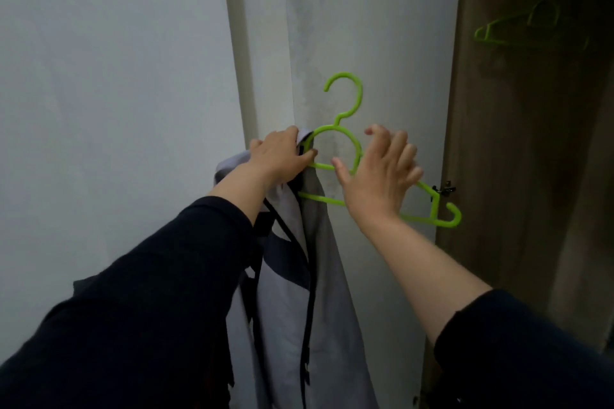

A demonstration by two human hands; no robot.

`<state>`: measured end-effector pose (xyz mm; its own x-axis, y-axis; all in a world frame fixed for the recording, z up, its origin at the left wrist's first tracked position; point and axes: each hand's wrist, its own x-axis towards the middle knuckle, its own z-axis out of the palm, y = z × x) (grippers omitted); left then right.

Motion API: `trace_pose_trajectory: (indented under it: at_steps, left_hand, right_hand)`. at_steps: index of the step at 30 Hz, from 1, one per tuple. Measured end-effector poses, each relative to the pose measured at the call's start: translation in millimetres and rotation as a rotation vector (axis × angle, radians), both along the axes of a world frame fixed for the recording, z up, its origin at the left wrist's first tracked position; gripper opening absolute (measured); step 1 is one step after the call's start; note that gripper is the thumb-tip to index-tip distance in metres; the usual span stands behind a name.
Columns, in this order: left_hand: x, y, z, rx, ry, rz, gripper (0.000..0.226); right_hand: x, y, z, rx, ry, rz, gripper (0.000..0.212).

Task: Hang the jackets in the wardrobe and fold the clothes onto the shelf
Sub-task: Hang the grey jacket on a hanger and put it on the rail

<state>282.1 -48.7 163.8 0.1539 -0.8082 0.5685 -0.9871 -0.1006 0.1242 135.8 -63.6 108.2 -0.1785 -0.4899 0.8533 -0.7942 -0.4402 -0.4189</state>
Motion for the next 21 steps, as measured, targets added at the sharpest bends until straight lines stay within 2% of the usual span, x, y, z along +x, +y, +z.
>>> trace_pose_trajectory:
  at_steps: [2,3,5,7,11,15,18,21]
  left_hand:
    - [0,-3,2,0.009,0.056,0.025,0.029]
    - [-1,-5,4,0.000,0.062,0.030,0.030]
    - [-5,-6,8,-0.035,0.048,0.028,0.031]
    - [-12,-7,12,-0.071,0.025,0.007,0.030]
    - [-26,-8,19,-0.083,0.004,-0.055,0.031]
    - [-31,-10,20,-0.083,0.093,-0.167,0.032]
    - [-29,-8,20,-0.091,0.164,-0.234,0.029]
    - [-15,-5,23,-0.118,0.223,-0.273,0.021]
  right_hand:
    - [5,3,-24,-0.177,0.060,0.088,0.027]
    - [6,3,-35,-0.188,0.125,0.216,0.018]
    - [9,6,-58,-0.026,0.200,0.497,0.011]
    - [12,5,-78,0.132,0.101,0.613,0.016]
    - [13,-4,-83,0.440,-0.220,0.562,0.018]
    - [14,-17,-76,0.716,-0.293,0.648,0.023]
    - [22,-29,-83,0.729,-0.274,0.630,0.019]
    - [19,-43,-83,0.673,-0.488,0.592,0.022]
